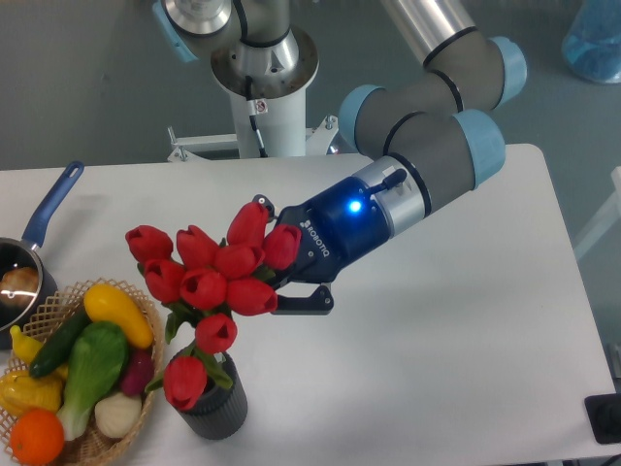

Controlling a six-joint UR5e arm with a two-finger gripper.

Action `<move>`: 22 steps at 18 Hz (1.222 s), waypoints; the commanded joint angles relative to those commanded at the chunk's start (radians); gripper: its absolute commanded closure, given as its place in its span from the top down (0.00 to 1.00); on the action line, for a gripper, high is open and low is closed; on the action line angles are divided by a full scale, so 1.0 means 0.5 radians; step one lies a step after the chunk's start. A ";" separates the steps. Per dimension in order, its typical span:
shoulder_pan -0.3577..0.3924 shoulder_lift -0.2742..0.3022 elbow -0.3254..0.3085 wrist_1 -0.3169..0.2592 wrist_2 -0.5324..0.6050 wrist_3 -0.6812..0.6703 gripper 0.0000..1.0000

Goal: Insert the flowers into the vase
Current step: 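Lower the tulip stems into the black vase opening, then push the tulips further down into the vase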

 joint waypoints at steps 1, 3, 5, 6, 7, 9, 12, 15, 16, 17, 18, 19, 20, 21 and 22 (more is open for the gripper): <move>-0.003 -0.009 0.000 0.000 0.000 0.000 0.06; -0.006 -0.022 0.009 0.000 0.000 0.000 0.05; -0.009 -0.034 0.025 0.000 0.000 0.000 0.05; -0.012 -0.046 0.031 0.000 0.000 0.000 0.05; -0.018 -0.055 0.037 0.000 0.000 0.000 0.05; -0.025 -0.074 0.037 0.000 0.003 0.003 0.05; -0.046 -0.092 0.034 0.000 0.015 0.003 0.05; -0.052 -0.089 0.028 0.000 0.025 0.003 0.05; -0.052 -0.092 0.025 0.000 0.028 0.003 0.05; -0.058 -0.092 0.022 0.000 0.037 0.000 0.05; -0.067 -0.101 0.019 0.000 0.058 0.003 0.05; -0.071 -0.107 0.012 0.000 0.070 0.003 0.05; -0.071 -0.120 0.012 0.000 0.083 0.003 0.05; -0.071 -0.132 0.012 0.003 0.107 0.003 0.05; -0.071 -0.141 0.012 0.003 0.141 0.003 0.05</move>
